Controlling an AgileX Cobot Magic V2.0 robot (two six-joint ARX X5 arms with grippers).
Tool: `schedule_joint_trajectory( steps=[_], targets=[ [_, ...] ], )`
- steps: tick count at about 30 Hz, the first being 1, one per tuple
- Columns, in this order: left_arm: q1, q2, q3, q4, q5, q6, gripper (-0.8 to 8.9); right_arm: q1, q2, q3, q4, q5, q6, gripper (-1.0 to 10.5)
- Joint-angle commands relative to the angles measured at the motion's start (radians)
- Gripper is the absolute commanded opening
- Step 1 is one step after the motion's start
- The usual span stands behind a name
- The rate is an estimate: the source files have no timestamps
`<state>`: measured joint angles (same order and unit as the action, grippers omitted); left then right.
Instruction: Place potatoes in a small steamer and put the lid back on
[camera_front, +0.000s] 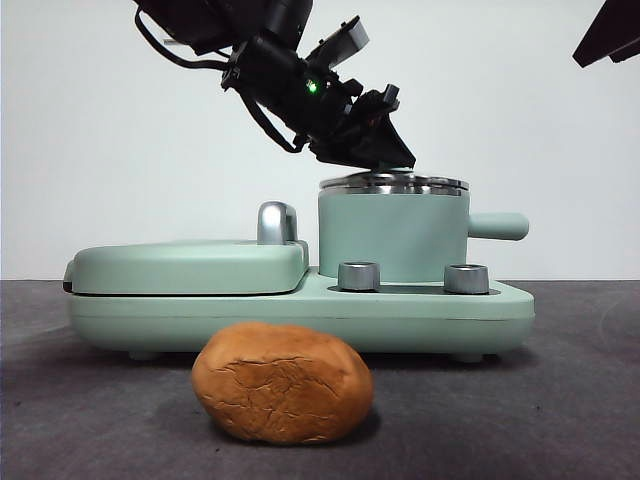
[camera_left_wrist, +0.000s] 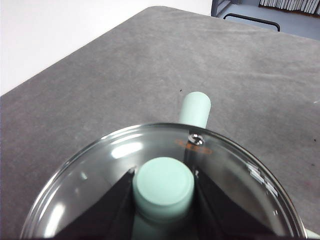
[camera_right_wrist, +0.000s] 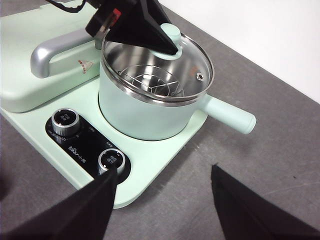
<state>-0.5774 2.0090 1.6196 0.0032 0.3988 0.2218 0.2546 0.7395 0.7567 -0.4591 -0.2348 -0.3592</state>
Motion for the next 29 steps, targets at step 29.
schedule_joint_trajectory(
  steps=[29],
  targets=[
    [0.043,-0.373,0.196,-0.494,-0.011,0.014,0.15,0.017,0.003,0.013,0.009,-0.002,0.027,3.0]
  ],
)
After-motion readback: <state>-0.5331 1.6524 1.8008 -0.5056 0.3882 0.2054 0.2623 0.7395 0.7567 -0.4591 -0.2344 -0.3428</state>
